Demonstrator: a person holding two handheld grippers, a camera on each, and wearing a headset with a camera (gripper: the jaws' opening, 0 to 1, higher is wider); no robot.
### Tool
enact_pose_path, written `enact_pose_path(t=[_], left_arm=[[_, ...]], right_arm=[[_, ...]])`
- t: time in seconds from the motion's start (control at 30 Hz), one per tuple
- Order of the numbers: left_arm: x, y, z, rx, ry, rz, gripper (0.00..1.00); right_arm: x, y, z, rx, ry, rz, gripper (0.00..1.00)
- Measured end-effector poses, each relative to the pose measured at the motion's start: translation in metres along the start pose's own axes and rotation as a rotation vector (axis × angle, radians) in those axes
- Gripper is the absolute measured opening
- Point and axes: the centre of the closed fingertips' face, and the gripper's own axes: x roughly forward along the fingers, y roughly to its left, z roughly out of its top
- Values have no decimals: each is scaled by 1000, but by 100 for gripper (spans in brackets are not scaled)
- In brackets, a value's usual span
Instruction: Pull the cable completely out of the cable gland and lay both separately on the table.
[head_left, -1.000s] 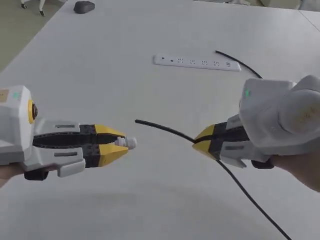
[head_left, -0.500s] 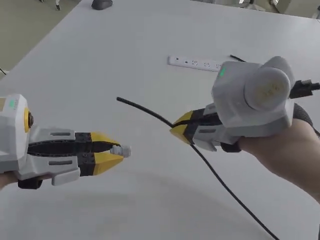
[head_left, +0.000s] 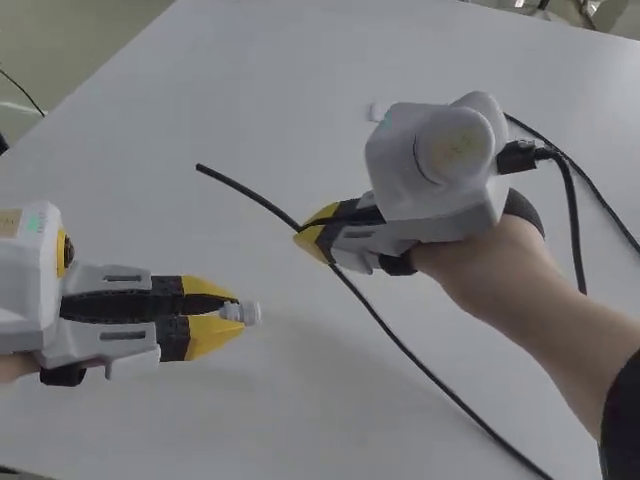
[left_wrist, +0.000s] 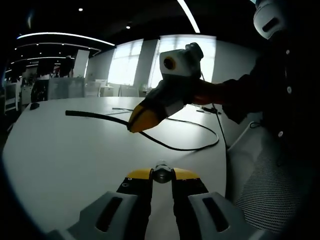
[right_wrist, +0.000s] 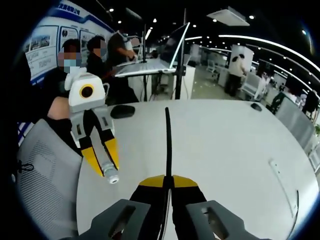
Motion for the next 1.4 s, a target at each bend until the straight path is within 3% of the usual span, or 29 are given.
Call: enact_pose_path(t=[0.2, 0.43, 0.53, 0.57, 0.87, 1.07, 1.13, 1.4], left_arm=[[1, 3, -11, -19, -5, 1, 15], [4, 8, -27, -31, -2, 16, 15], [5, 6, -31, -40, -2, 7, 15], [5, 6, -34, -43, 2, 4, 15], [9, 10, -47, -37, 17, 20, 15], [12, 13, -52, -39, 25, 32, 15], [14, 13, -58, -28, 49, 34, 15], [14, 15, -60, 3, 59, 45, 15]], right_arm=[[23, -5, 0, 18, 10, 9, 0], [44, -3, -13, 54, 45, 23, 0], [51, 2, -18, 108, 47, 57, 0], [54, 0, -20, 115, 53, 47, 0], [73, 4, -34, 122, 93, 56, 0], [75, 3, -37, 126, 107, 53, 0], [75, 3, -39, 134, 112, 53, 0], [80, 5, -43, 127, 131, 54, 0]])
